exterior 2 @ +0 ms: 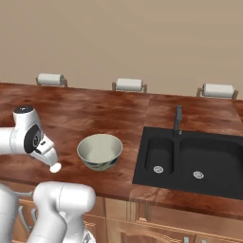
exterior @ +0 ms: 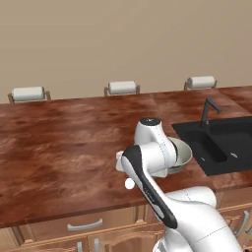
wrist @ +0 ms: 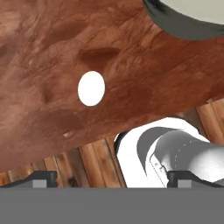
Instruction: Gather the eggs and milk located in the vicinity of the sink area and place them right next to the bowl.
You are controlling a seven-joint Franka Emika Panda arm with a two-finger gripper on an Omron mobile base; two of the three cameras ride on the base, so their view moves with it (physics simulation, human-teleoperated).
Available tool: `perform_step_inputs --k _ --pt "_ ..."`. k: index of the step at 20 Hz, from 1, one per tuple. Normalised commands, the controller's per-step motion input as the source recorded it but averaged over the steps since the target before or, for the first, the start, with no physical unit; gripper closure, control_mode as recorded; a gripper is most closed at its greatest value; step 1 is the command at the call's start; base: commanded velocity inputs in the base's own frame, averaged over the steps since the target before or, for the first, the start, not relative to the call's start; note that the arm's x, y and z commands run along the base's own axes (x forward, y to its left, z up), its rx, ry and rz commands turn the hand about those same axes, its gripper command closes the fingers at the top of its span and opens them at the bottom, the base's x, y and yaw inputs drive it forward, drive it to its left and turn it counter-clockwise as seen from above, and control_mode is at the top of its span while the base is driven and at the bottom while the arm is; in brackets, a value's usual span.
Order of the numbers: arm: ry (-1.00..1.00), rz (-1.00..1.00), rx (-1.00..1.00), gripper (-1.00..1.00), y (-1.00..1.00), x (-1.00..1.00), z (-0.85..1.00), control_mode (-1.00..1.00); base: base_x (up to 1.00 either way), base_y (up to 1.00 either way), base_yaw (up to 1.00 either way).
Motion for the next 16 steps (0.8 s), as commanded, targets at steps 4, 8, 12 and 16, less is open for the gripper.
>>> perform_step_inputs --k 4,8,12,16 --pt "0.0 0.0 0.0 -1.0 0.05 0.03 -0.34 -1.0 0.0 0.0 0.0" --pt "0.0 0.0 0.0 -1.0 0.0 0.17 -0.2 -1.0 0.0 0.0 0.0" --pt "0.0 0.0 0.0 -1.0 0.0 0.28 -0.14 -1.0 0.0 0.0 0.0" --pt "0.0 0.0 0.0 -1.0 0.0 0.29 -0.18 -1.0 0.0 0.0 0.0"
